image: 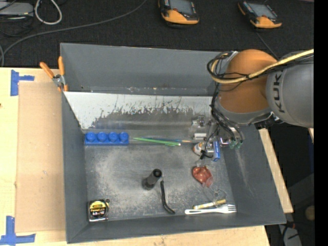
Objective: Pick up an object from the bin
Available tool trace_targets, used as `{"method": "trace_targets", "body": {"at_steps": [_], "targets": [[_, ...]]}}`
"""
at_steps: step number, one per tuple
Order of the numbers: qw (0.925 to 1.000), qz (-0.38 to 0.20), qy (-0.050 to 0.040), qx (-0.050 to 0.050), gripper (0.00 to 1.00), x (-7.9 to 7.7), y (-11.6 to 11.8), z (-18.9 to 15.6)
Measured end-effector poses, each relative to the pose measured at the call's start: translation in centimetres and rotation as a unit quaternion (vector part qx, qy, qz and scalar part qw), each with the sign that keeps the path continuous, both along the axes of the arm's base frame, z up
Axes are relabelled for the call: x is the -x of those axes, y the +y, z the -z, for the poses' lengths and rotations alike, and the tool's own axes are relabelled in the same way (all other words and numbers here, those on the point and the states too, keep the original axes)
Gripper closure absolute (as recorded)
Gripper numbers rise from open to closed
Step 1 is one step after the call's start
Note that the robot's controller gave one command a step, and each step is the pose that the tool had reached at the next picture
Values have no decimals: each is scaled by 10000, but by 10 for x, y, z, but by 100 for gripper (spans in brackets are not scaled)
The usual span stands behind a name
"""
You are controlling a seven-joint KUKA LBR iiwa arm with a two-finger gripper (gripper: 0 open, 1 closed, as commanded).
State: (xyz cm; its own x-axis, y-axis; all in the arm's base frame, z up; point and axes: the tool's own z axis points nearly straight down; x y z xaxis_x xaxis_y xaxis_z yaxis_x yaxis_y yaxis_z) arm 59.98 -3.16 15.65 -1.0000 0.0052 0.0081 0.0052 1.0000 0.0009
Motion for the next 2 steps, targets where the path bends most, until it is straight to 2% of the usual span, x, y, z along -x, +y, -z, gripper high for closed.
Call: {"method": "trace_targets", "body": {"at_steps": [1, 2], "targets": [[10000, -4, -35, 2, 0, -1, 0, -5], [9987, 517, -33, -2, 0, 49, -37, 75]]}}
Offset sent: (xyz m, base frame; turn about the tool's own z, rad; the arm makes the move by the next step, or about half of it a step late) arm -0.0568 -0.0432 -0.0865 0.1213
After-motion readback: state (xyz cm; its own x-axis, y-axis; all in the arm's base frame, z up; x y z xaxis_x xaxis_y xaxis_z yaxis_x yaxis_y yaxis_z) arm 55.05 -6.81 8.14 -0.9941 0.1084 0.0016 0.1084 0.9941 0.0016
